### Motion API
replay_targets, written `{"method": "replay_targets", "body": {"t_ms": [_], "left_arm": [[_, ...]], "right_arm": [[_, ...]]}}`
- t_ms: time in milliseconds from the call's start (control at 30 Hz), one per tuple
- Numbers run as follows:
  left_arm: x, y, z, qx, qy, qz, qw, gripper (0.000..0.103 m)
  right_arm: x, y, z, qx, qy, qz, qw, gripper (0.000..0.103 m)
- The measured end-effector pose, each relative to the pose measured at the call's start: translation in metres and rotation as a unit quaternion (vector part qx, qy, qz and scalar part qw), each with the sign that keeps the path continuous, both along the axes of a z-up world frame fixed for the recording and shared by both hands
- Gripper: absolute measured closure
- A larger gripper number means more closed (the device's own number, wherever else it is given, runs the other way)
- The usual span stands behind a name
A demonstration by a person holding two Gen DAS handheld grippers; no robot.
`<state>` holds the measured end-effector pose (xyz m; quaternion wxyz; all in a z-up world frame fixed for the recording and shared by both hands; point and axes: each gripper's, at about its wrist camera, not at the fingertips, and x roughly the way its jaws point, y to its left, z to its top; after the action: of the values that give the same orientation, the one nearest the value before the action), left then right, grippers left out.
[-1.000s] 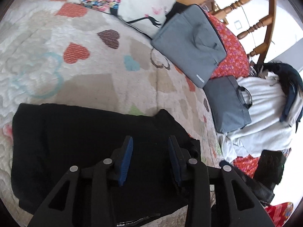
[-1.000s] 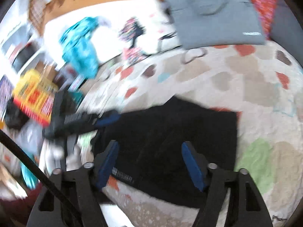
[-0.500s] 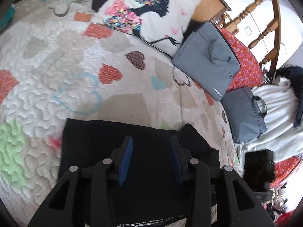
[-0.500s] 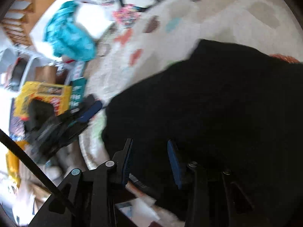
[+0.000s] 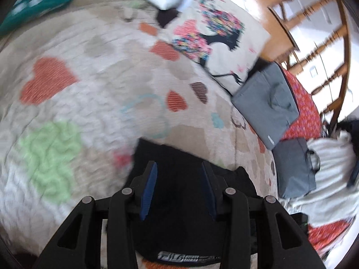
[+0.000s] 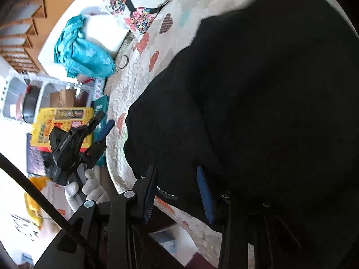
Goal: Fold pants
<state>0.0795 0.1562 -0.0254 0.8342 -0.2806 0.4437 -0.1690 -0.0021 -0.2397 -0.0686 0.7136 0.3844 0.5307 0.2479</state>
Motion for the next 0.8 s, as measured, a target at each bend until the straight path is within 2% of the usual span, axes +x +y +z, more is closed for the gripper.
{"method": "replay_targets", "body": {"t_ms": [100,167,300,367,500,600,700,733,800], "left_arm": [[-0.013,0.019,-0.018,-0.023,0.028,0.030,0.9989,0.061],[-0.020,0.023,-0.033,-0.033,0.051,0.036,0.9975,0.061],[-0.028,0.020,-0.046,-0.023,0.070,0.038,0.9966,0.061],[-0.029,0.017,-0.046,-0.013,0.067,0.034,0.9971,0.059],[-0.035,0.012,-0.042,0.015,0.059,0.037,0.9975,0.057],[-0.043,0.011,-0.041,0.040,0.057,0.045,0.9966,0.045],[-0.049,0.002,-0.044,0.059,0.051,0.032,0.9964,0.039],[-0.049,-0.002,-0.044,0.067,0.049,0.027,0.9962,0.033],[-0.049,-0.012,-0.044,0.080,0.045,0.012,0.9957,0.024]], "right_arm": [[0.009,0.011,0.036,-0.043,-0.044,0.021,0.998,0.056],[0.020,0.021,0.053,-0.052,-0.059,0.039,0.996,0.046],[0.058,0.064,0.071,-0.084,-0.062,0.083,0.991,0.037],[0.078,0.093,0.073,-0.103,-0.053,0.112,0.987,0.033],[0.118,0.158,0.067,-0.137,-0.020,0.169,0.976,0.032],[0.142,0.202,0.057,-0.182,0.006,0.200,0.963,0.031],[0.160,0.234,0.043,-0.232,0.031,0.225,0.946,0.030],[0.165,0.240,0.038,-0.245,0.039,0.231,0.941,0.028],[0.173,0.256,0.027,-0.276,0.060,0.252,0.926,0.018]]}}
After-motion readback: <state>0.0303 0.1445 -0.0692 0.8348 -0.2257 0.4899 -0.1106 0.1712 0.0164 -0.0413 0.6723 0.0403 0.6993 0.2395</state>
